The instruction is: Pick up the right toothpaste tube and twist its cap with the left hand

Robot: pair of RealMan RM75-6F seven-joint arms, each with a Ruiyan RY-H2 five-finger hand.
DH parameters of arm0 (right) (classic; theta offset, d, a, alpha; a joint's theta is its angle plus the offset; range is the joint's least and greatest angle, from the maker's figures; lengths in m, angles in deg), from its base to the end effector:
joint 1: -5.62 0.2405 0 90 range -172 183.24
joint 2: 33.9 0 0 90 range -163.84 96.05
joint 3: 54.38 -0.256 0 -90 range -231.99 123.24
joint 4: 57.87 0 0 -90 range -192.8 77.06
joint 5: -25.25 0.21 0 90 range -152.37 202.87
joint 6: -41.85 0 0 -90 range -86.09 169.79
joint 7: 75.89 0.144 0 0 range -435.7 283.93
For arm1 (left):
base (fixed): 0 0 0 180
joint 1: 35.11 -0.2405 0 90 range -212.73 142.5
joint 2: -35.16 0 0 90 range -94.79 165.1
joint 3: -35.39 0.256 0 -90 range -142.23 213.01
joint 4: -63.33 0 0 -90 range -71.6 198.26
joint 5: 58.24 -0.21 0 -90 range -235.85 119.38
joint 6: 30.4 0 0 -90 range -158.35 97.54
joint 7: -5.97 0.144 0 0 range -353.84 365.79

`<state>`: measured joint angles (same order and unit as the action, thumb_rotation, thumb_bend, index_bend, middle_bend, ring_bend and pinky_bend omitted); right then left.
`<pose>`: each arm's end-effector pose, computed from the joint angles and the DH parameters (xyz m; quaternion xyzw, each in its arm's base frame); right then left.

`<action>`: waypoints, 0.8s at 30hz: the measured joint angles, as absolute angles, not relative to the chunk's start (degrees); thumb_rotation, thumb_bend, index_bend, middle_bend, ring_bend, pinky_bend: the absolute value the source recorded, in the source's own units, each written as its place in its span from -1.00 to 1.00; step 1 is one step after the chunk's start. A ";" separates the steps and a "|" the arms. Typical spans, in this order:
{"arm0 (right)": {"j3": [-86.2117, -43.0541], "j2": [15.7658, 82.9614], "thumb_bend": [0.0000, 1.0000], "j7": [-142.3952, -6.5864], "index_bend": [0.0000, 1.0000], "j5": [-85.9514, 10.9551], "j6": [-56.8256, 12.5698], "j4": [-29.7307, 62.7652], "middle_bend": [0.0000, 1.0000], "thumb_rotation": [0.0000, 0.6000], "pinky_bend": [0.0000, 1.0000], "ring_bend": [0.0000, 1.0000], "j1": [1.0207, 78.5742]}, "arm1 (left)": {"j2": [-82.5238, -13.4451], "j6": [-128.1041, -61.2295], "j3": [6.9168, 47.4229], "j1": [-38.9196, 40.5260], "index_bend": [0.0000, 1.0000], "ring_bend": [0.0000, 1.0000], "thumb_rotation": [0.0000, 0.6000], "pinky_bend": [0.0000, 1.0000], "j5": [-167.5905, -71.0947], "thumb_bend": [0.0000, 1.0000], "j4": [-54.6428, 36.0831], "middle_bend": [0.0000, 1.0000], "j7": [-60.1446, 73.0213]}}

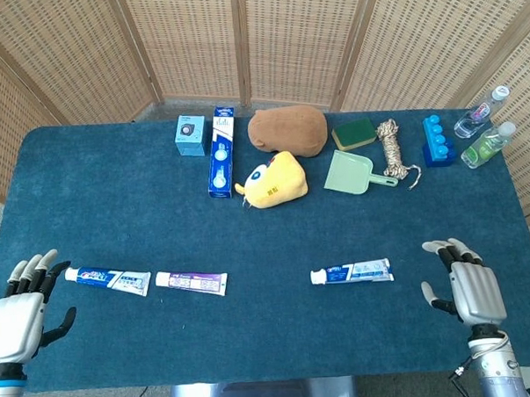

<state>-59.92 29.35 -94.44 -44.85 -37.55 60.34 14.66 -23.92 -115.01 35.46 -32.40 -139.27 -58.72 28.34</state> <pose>-0.2369 -0.1944 0.1305 0.5614 -0.4904 0.3657 0.5573 -0.2307 0.1524 0.1480 -0.5881 -0.4507 -0.3487 0.5740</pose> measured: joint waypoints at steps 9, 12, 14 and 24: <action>-60.85 32.86 -0.27 -94.36 -0.48 -42.33 -29.80 57.87 -0.52 1.00 -0.59 -0.75 19.80 | -22.57 -112.97 34.21 -30.43 -0.69 -1.00 1.00 -1.00 -139.01 -0.33 -59.12 -0.85 26.46; -61.20 35.13 -0.27 -95.17 -0.47 -41.00 -27.59 56.29 -0.52 1.00 -0.59 -0.75 21.94 | -22.44 -112.16 33.71 -29.65 -0.69 -1.00 1.00 -1.00 -138.31 -0.33 -58.93 -0.85 26.45; -61.47 36.84 -0.28 -96.00 -0.45 -40.00 -26.47 54.95 -0.53 1.00 -0.59 -0.75 23.25 | -22.41 -111.77 33.43 -29.26 -0.69 -1.00 1.00 -1.00 -137.81 -0.33 -58.76 -0.86 26.38; -61.37 43.45 -0.29 -102.28 -0.37 -36.02 -24.27 48.38 -0.52 1.00 -0.59 -0.76 27.25 | -22.07 -110.20 32.42 -27.58 -0.69 -1.00 1.00 -1.00 -135.90 -0.33 -57.70 -0.86 25.51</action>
<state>-61.37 43.45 -102.28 -36.02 -24.27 48.38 27.25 -22.07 -110.20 32.42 -27.58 -135.90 -57.70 25.51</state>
